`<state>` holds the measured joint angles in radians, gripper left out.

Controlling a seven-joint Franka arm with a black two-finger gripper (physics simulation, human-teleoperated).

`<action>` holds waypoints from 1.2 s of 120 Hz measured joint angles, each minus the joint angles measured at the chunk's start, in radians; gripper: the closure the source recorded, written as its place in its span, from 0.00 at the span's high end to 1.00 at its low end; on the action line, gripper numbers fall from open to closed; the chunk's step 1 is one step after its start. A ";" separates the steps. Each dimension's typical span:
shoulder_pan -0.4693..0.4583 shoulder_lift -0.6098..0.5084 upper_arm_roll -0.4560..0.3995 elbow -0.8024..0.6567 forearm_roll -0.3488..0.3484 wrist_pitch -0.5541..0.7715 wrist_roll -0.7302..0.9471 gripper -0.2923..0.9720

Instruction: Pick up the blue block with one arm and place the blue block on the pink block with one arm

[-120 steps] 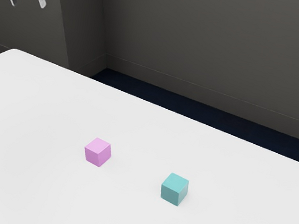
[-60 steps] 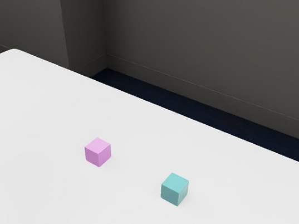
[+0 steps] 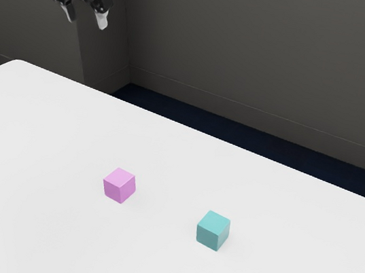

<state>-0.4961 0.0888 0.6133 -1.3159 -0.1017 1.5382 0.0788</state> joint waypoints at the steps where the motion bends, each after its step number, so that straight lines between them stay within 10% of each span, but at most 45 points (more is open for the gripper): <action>1: -0.002 0.012 0.000 -0.003 -0.001 0.008 -0.002 0.76; 21: -0.072 0.283 -0.017 0.115 -0.116 0.133 -0.070 0.75; 45: 0.108 0.509 -0.320 0.200 -0.145 0.260 -0.152 0.75; 78: 0.002 0.481 -0.335 -0.101 -0.174 0.487 -0.263 0.75; 144: -0.124 0.547 -0.317 -0.182 -0.133 0.591 -0.394 0.76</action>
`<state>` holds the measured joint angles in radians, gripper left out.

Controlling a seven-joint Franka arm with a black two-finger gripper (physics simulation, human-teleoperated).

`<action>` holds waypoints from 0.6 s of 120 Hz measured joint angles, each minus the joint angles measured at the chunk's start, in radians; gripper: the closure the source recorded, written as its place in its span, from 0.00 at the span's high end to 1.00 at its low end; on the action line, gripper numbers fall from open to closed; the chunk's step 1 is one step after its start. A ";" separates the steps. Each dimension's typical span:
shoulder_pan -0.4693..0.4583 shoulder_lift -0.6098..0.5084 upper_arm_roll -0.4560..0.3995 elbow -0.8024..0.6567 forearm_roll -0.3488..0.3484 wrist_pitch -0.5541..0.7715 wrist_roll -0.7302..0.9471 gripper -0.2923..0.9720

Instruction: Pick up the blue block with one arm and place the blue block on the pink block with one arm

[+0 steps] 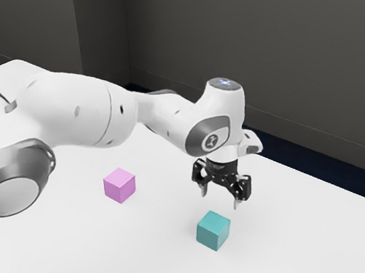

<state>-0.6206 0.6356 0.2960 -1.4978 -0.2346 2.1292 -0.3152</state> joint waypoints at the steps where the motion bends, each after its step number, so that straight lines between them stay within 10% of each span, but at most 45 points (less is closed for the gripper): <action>1: -0.003 -0.002 0.000 -0.001 0.003 0.001 0.001 0.76; 40: -0.011 -0.006 -0.002 -0.022 0.034 0.036 0.106 0.75; 72: 0.007 0.063 -0.010 -0.023 -0.083 0.175 0.235 0.75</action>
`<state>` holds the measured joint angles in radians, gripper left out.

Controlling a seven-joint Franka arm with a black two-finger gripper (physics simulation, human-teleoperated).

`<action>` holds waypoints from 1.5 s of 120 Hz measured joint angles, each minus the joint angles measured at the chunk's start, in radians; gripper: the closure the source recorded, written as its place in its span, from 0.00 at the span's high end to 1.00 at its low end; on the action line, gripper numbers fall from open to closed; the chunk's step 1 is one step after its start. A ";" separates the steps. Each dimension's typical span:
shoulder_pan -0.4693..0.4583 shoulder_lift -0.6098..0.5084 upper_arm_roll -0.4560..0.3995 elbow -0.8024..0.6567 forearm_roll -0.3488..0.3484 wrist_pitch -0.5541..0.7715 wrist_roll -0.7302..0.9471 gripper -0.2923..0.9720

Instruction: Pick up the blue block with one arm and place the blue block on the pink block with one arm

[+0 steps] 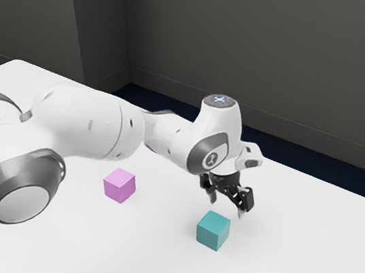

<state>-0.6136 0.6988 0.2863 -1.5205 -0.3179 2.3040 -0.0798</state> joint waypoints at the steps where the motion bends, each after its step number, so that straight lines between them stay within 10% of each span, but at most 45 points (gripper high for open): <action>1: 0.001 0.000 0.000 0.000 -0.002 0.003 0.004 0.75; 52: -0.067 -0.149 0.026 -0.184 -0.036 -0.010 0.058 0.75; 180: -0.091 -0.098 0.047 -0.187 0.004 -0.047 -0.064 0.75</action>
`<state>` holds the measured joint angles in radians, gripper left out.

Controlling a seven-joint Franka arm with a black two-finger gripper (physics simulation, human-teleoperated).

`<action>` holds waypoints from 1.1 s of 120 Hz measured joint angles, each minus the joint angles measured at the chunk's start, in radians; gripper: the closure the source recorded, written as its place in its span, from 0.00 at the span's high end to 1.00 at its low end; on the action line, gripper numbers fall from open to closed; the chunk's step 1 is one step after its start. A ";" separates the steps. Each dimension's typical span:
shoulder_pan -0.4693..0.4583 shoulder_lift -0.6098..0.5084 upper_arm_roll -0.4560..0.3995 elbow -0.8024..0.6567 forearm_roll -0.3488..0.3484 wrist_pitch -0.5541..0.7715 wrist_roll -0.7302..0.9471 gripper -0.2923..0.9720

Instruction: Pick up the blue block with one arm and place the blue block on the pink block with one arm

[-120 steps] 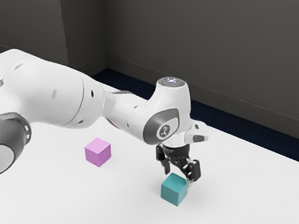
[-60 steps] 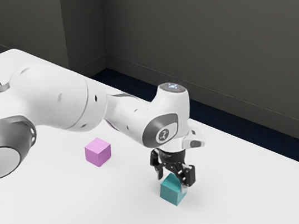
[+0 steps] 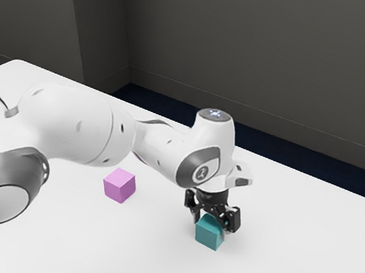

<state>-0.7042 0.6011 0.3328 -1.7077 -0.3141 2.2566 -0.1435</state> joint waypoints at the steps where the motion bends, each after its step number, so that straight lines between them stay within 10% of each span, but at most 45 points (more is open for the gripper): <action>1: -0.001 0.000 0.000 0.000 0.000 0.001 -0.001 0.75; 61: -0.004 0.015 0.000 -0.004 0.001 0.043 -0.046 0.75; 132: -0.005 0.006 0.002 -0.004 0.011 0.045 -0.091 0.51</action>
<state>-0.7089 0.6076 0.3345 -1.7118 -0.3031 2.3019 -0.2346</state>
